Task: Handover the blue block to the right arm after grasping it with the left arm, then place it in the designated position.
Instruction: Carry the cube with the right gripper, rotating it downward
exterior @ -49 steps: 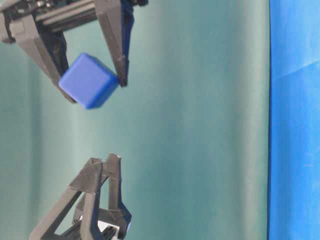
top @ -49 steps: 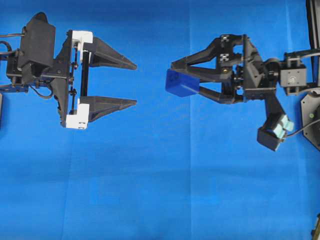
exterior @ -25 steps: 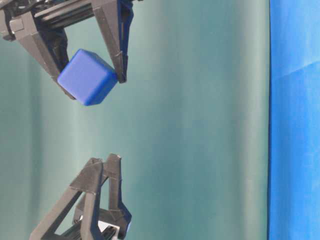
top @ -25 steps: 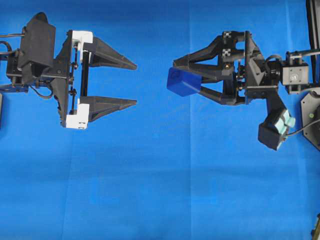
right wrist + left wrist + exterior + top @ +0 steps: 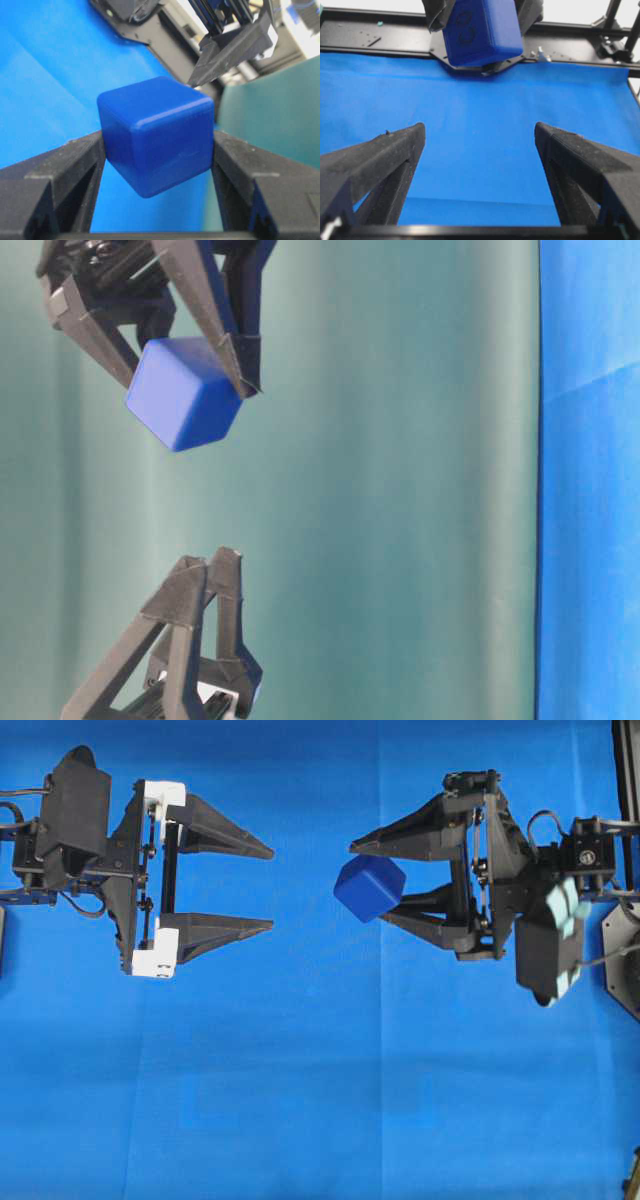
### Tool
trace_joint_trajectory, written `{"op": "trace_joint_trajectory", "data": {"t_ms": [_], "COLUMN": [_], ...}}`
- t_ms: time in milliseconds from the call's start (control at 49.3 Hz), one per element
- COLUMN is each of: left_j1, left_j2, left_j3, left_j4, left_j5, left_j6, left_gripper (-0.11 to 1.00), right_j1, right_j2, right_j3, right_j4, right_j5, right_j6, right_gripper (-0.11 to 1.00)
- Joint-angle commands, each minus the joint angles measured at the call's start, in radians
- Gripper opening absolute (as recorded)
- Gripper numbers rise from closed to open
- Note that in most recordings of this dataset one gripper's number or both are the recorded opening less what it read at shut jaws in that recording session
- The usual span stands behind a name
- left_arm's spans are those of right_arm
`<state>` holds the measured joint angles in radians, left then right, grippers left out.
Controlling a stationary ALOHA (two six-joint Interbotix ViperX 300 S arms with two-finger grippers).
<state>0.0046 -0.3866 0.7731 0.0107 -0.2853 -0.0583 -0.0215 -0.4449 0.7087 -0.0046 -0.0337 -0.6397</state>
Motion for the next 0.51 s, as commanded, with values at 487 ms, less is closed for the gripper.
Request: {"op": "trace_joint_trajectory", "data": {"t_ms": [487], "left_j1": [0.000], "left_j2": [-0.018], "left_j3": [-0.012], "left_j4": [0.002], "left_j5": [-0.005], "left_j6": [0.003], "left_gripper": [0.93], "right_j1": [0.009], "right_j2": [-0.101], "right_j3": [0.014], "right_j4": [0.598], "right_j5": [0.035], "right_j6": [0.002], "right_gripper": [0.55]}}
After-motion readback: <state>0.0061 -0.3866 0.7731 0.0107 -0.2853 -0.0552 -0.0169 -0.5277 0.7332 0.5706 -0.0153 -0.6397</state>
